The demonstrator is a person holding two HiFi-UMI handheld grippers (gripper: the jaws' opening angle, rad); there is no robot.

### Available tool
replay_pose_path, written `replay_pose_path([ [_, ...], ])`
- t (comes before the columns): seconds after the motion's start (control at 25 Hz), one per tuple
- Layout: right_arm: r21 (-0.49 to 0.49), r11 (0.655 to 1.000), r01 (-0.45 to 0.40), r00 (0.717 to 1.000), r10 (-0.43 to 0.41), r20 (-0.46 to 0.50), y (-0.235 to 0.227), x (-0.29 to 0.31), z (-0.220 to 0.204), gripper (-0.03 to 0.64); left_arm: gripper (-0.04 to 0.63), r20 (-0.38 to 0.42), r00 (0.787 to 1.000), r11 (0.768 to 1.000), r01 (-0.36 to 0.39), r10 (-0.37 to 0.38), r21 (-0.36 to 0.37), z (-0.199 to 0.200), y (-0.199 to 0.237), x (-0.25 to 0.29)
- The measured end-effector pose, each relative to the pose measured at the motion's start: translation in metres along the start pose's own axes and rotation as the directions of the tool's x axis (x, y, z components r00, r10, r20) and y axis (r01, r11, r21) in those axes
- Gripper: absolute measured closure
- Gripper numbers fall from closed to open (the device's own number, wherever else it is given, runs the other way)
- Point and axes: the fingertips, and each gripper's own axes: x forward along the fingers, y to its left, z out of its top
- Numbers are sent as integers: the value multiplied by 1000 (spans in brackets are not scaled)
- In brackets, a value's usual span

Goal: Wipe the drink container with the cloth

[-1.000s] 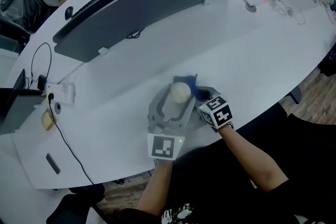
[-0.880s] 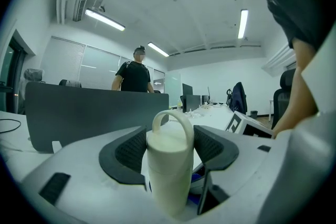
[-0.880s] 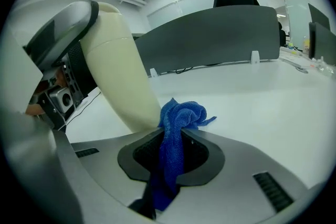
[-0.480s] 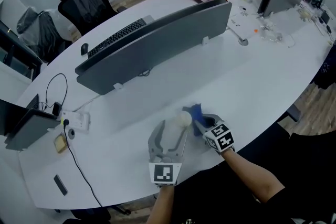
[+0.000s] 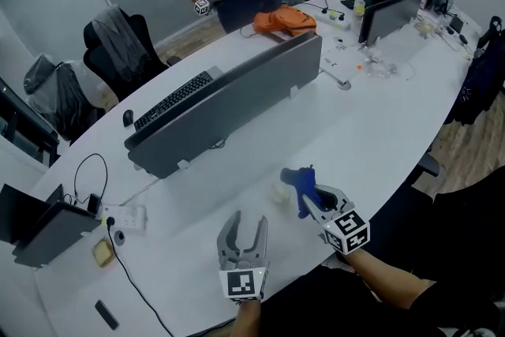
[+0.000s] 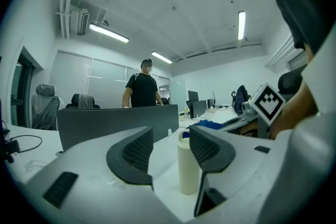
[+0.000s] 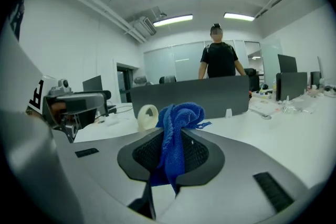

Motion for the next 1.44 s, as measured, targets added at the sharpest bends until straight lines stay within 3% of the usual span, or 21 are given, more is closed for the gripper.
replay_pose_path([
  [0.16,8,999,52,994,-53,92,16,-27,28,561,571,2,1000,1000,-10,10,15,4,17,-24],
  [0.24,6,998,67,989,-67,129,29,-44,39,561,583,12,1000,1000,-6,6,-3,12,23,-36],
  [0.44,-33,993,109,971,-99,219,61,-80,66,561,588,54,998,999,25,-26,21,36,25,-57],
  [0.72,-69,985,160,950,-135,283,95,-118,72,560,588,115,991,996,64,-72,69,68,4,-87],
  [1.0,-64,983,174,933,-144,331,124,-129,74,560,588,124,991,992,34,-49,119,76,8,-115],
  [1.44,-95,986,140,938,-101,332,146,-130,74,560,588,125,992,995,-32,20,92,70,15,-143],
])
